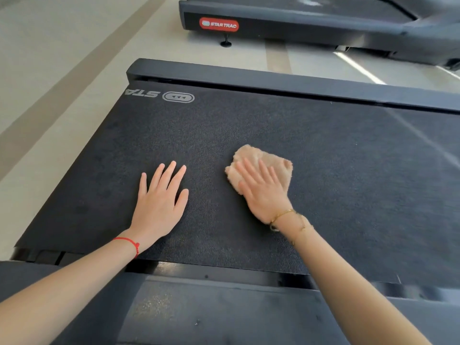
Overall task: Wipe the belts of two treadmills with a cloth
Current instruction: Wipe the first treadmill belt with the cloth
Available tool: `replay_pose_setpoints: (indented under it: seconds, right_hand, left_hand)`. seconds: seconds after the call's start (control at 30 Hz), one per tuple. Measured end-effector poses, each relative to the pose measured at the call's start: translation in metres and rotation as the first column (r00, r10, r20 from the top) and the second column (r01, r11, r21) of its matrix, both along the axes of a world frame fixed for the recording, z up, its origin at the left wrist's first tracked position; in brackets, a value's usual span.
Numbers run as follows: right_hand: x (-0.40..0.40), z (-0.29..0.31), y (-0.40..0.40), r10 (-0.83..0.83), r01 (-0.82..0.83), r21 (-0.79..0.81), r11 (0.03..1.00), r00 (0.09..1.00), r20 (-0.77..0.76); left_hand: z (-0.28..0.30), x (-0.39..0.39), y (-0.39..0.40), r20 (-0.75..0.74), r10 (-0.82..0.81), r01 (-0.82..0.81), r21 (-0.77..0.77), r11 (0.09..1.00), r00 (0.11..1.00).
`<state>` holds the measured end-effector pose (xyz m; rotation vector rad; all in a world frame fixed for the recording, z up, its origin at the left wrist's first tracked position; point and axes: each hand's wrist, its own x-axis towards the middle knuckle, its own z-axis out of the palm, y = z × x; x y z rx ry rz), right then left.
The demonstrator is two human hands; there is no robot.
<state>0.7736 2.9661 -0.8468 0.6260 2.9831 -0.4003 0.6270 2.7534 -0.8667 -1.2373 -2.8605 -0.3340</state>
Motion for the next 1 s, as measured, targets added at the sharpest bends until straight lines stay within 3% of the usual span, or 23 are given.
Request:
replay_pose_setpoints:
  seconds: [0.07, 0.2, 0.43, 0.63, 0.83, 1.0]
  right_hand:
    - [0.013, -0.001, -0.029, 0.126, -0.126, -0.009, 0.992, 0.992, -0.02]
    - [0.052, 0.003, -0.048, 0.2, -0.206, -0.073, 0.976, 0.976, -0.083]
    - [0.096, 0.004, 0.018, -0.003, 0.0, -0.029, 1.0, 0.997, -0.078]
    - [0.033, 0.001, 0.062, -0.184, 0.183, -0.036, 0.983, 0.982, -0.046]
    - [-0.035, 0.0, 0.027, -0.037, 0.035, -0.032, 0.999, 0.998, -0.055]
    - [-0.025, 0.001, -0.017, 0.122, -0.13, -0.088, 0.988, 0.989, -0.086]
  left_hand:
    - [-0.001, 0.002, -0.001, -0.002, 0.0, 0.0, 0.001, 1.0, 1.0]
    - [-0.002, 0.003, -0.004, -0.004, -0.001, 0.001, 0.007, 1.0, 1.0]
    - [-0.001, 0.003, -0.005, -0.004, -0.004, 0.005, 0.016, 1.0, 1.0]
    - [0.001, 0.006, -0.003, -0.017, 0.011, -0.011, 0.0, 1.0, 1.0]
    - [0.001, 0.007, -0.002, -0.011, 0.015, -0.015, -0.003, 1.0, 1.0]
    - [0.002, 0.007, -0.004, 0.005, 0.009, -0.009, 0.012, 1.0, 1.0]
